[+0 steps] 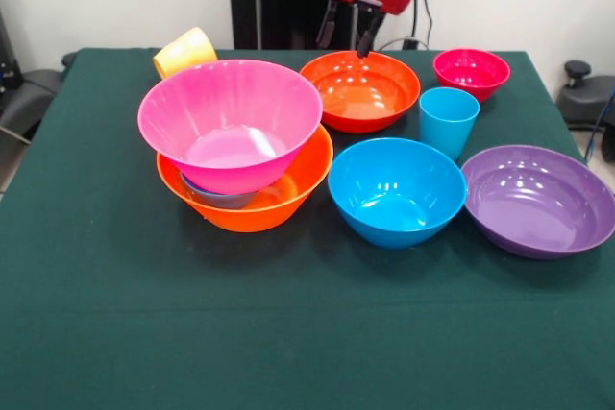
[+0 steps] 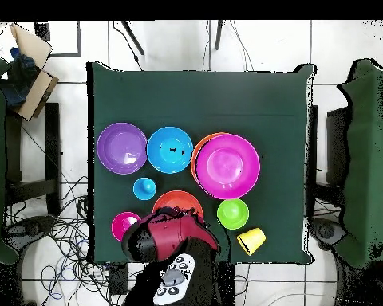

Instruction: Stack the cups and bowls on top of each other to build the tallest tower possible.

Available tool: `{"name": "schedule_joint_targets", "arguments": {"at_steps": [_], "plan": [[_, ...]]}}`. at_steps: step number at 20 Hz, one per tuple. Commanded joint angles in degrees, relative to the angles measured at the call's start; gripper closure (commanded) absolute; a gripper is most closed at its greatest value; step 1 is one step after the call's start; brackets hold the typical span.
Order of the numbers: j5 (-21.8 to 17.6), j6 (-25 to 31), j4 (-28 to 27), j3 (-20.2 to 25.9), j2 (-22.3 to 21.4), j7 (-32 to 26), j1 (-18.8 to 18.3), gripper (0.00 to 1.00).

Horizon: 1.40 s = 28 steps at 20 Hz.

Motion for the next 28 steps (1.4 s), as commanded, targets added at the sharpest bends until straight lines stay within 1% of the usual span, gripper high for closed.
{"name": "schedule_joint_targets", "arguments": {"at_steps": [1, 2, 4, 5, 6, 7, 11, 13, 15, 16, 18, 19, 21, 24, 28], "plan": [[1.38, -3.97, 2.0, 11.73, -1.99, 4.54, -7.55, 0.0], [0.98, -4.07, 2.7, 12.75, -2.67, 3.99, -8.73, 0.0], [-0.07, -4.12, 4.51, 15.53, -4.36, 2.41, -12.13, 0.0], [-0.64, -4.09, 5.63, 17.32, -5.36, 1.48, -14.42, 0.0], [-1.07, -4.09, 6.17, 18.14, -5.85, 1.13, -15.57, 0.0], [-1.67, -4.2, 7.01, 19.48, -6.51, 0.47, -17.51, 0.0], [-3.8, -5.23, 9.31, 22.47, -7.68, -0.49, -22.4, 0.0], [-4.86, -6.01, 10.19, 23.47, -7.82, -0.7, -24.27, 0.0], [-5.89, -6.7, 11.04, 23.85, -8.02, -0.59, -25.36, 0.0], [-6.19, -6.7, 11.32, 23.73, -8.28, -0.34, -25.4, 0.0], [-6.52, -6.73, 11.76, 21.92, -9.02, 1.1, -24.07, 0.0], [-6.45, -7.07, 11.87, 20.05, -9.28, 2.45, -22.46, 0.0], [-6.12, -6.77, 11.81, 18.23, -9.4, 3.71, -20.67, 0.0], [-5.16, -7.22, 12.03, 17.55, -9.19, 5.08, -19.53, 0.0], [-1.7, -6.77, 12.35, 18.45, -9.44, 7.46, -18.39, 0.0]]}}
